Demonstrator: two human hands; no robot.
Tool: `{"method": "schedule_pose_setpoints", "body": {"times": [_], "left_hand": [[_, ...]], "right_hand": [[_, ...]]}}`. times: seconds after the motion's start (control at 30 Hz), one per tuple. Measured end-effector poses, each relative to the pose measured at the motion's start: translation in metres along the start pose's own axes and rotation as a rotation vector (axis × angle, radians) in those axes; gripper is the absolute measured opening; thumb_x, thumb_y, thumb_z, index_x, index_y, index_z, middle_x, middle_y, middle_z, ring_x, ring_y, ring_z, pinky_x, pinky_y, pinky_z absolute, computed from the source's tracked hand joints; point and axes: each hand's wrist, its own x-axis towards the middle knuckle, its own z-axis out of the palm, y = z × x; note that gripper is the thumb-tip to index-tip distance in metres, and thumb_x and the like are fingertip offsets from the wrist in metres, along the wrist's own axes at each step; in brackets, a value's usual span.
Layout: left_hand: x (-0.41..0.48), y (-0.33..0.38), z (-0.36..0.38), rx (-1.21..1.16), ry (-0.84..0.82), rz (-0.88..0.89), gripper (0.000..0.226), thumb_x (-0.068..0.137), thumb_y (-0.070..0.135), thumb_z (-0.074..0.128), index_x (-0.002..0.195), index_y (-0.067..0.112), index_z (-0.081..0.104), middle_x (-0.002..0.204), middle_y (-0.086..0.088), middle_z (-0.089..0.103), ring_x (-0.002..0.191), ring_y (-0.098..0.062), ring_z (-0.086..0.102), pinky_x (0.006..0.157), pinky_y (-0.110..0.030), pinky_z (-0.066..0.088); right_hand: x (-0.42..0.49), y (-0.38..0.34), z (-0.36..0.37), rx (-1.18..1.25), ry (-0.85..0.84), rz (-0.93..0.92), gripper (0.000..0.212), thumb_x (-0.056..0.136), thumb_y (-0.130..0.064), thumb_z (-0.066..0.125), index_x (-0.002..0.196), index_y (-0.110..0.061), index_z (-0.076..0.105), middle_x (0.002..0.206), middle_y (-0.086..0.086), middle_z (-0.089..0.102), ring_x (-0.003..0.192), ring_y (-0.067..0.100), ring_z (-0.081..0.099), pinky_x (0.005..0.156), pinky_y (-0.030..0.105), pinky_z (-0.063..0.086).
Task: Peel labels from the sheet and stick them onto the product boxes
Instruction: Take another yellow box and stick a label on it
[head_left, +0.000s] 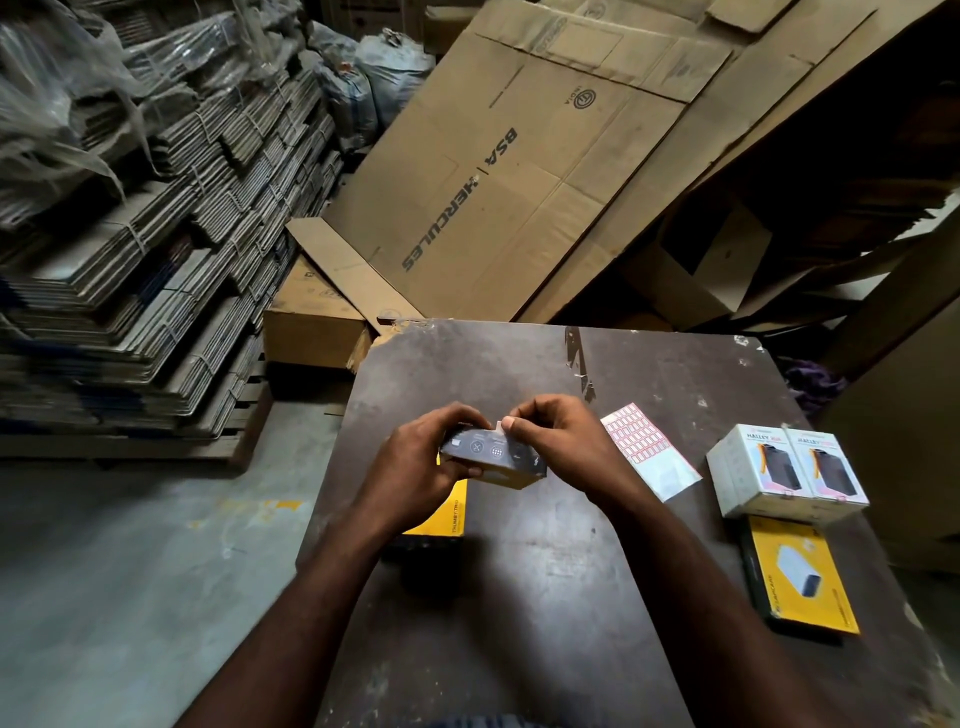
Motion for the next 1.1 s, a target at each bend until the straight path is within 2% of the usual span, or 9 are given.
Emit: {"method": "schedule_pose_setpoints", "body": {"times": [0.07, 0.17, 0.27, 0.37, 0.47, 0.67, 0.8, 1.1], "left_hand": [[-0.001, 0.002, 0.000, -0.011, 0.017, 0.006, 0.044, 0.074, 0.015, 0.084, 0.104, 0.037, 0.060, 0.098, 0.022, 0.067, 0.089, 0.009, 0.060, 0.066, -0.006, 0.042], [-0.002, 0.004, 0.001, -0.020, 0.036, 0.012, 0.045, 0.074, 0.016, 0.084, 0.105, 0.037, 0.059, 0.098, 0.023, 0.066, 0.087, 0.010, 0.059, 0.067, -0.006, 0.041], [-0.002, 0.002, 0.003, -0.013, 0.041, 0.024, 0.047, 0.075, 0.017, 0.083, 0.108, 0.039, 0.058, 0.103, 0.023, 0.065, 0.089, 0.003, 0.059, 0.070, -0.010, 0.043], [-0.002, 0.001, 0.004, -0.009, 0.040, 0.030, 0.048, 0.076, 0.015, 0.081, 0.110, 0.040, 0.057, 0.108, 0.023, 0.064, 0.093, 0.002, 0.058, 0.074, -0.012, 0.046], [-0.001, 0.000, 0.006, -0.011, 0.058, 0.027, 0.049, 0.077, 0.013, 0.081, 0.111, 0.039, 0.056, 0.111, 0.021, 0.063, 0.096, -0.001, 0.060, 0.078, -0.023, 0.053], [0.000, 0.002, 0.008, 0.012, 0.065, 0.030, 0.053, 0.078, 0.011, 0.080, 0.112, 0.041, 0.053, 0.112, 0.019, 0.062, 0.095, -0.005, 0.061, 0.078, -0.034, 0.056], [-0.001, 0.001, 0.010, 0.027, 0.058, 0.035, 0.053, 0.079, 0.010, 0.079, 0.111, 0.042, 0.052, 0.112, 0.017, 0.062, 0.093, -0.007, 0.062, 0.077, -0.036, 0.057], [-0.003, 0.004, 0.010, 0.049, 0.085, 0.068, 0.055, 0.078, 0.006, 0.078, 0.111, 0.040, 0.050, 0.111, 0.016, 0.063, 0.093, -0.008, 0.064, 0.073, -0.038, 0.057]], "right_hand": [[0.001, 0.000, 0.000, 0.043, -0.003, 0.029, 0.015, 0.092, -0.024, 0.068, 0.085, -0.012, 0.074, 0.080, 0.002, 0.074, 0.073, 0.011, 0.065, 0.066, 0.031, 0.050], [0.001, -0.001, 0.000, 0.135, -0.012, 0.062, 0.013, 0.091, -0.019, 0.069, 0.085, -0.008, 0.073, 0.076, 0.001, 0.071, 0.068, 0.008, 0.062, 0.064, 0.026, 0.047], [0.001, -0.003, -0.001, 0.210, -0.021, 0.081, 0.011, 0.091, -0.015, 0.069, 0.085, -0.006, 0.072, 0.074, 0.001, 0.070, 0.066, 0.007, 0.060, 0.063, 0.022, 0.045], [0.001, -0.005, -0.002, 0.238, -0.033, 0.094, 0.010, 0.091, -0.014, 0.068, 0.086, -0.006, 0.071, 0.076, 0.003, 0.070, 0.068, 0.009, 0.061, 0.065, 0.023, 0.045], [0.000, -0.006, -0.002, 0.267, -0.032, 0.099, 0.010, 0.091, -0.014, 0.069, 0.084, -0.007, 0.071, 0.076, 0.004, 0.069, 0.070, 0.012, 0.060, 0.067, 0.028, 0.045], [-0.002, -0.011, -0.002, 0.265, -0.012, 0.103, 0.012, 0.092, -0.014, 0.068, 0.080, -0.012, 0.070, 0.075, 0.003, 0.070, 0.068, 0.010, 0.061, 0.065, 0.024, 0.046], [-0.003, -0.011, -0.001, 0.277, -0.003, 0.126, 0.012, 0.091, -0.011, 0.068, 0.079, -0.009, 0.069, 0.074, 0.005, 0.069, 0.070, 0.014, 0.061, 0.066, 0.028, 0.046], [-0.004, -0.014, -0.004, 0.303, -0.013, 0.166, 0.012, 0.090, -0.006, 0.067, 0.078, -0.007, 0.070, 0.070, 0.003, 0.070, 0.066, 0.012, 0.063, 0.063, 0.025, 0.048]]}}
